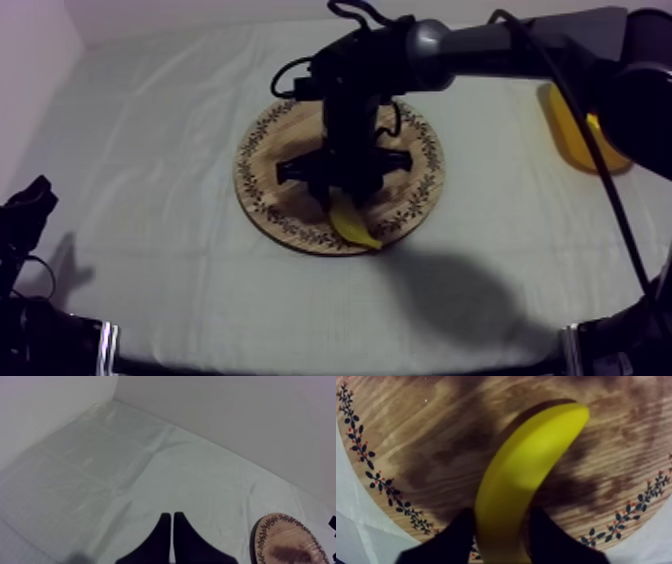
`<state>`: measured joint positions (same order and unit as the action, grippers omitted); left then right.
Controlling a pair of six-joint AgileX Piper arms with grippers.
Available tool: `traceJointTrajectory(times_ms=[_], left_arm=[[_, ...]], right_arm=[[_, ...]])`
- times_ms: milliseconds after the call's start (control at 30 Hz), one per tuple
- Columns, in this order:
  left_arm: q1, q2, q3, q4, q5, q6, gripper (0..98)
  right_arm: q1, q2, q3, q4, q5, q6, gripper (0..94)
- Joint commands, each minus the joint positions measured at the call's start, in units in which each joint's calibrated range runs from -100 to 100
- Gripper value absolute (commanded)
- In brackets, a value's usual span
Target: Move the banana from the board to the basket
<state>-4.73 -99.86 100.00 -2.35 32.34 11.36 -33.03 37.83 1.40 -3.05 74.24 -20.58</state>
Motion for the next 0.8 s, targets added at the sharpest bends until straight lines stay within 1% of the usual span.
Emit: traceJointTrajectory(times_ms=[0,167,433,567,767], left_arm=[[-0.01,0.04,0.0,-0.02,0.0,-0.01,0.1],[-0.01,0.04,0.0,-0.02,0.0,-0.01,0.1],[-0.01,0.04,0.0,-0.02,0.0,-0.01,0.1],[-0.01,0.04,0.0,-0.02,0.0,-0.01,0.1],[-0.01,0.04,0.0,-0.02,0.0,-0.01,0.1]], right_arm=[[0.04,0.09,0.05,0.01,0.38,0.17,26.1],[0.26,-1.6,0.95,0.13,1.18,0.84,21.1],[2.49,-13.8,3.88,0.86,4.6,3.06,19.6],[5.41,-22.39,5.93,1.8,5.82,4.75,19.6],[11.88,-33.17,7.34,3.62,7.18,6.66,19.6]])
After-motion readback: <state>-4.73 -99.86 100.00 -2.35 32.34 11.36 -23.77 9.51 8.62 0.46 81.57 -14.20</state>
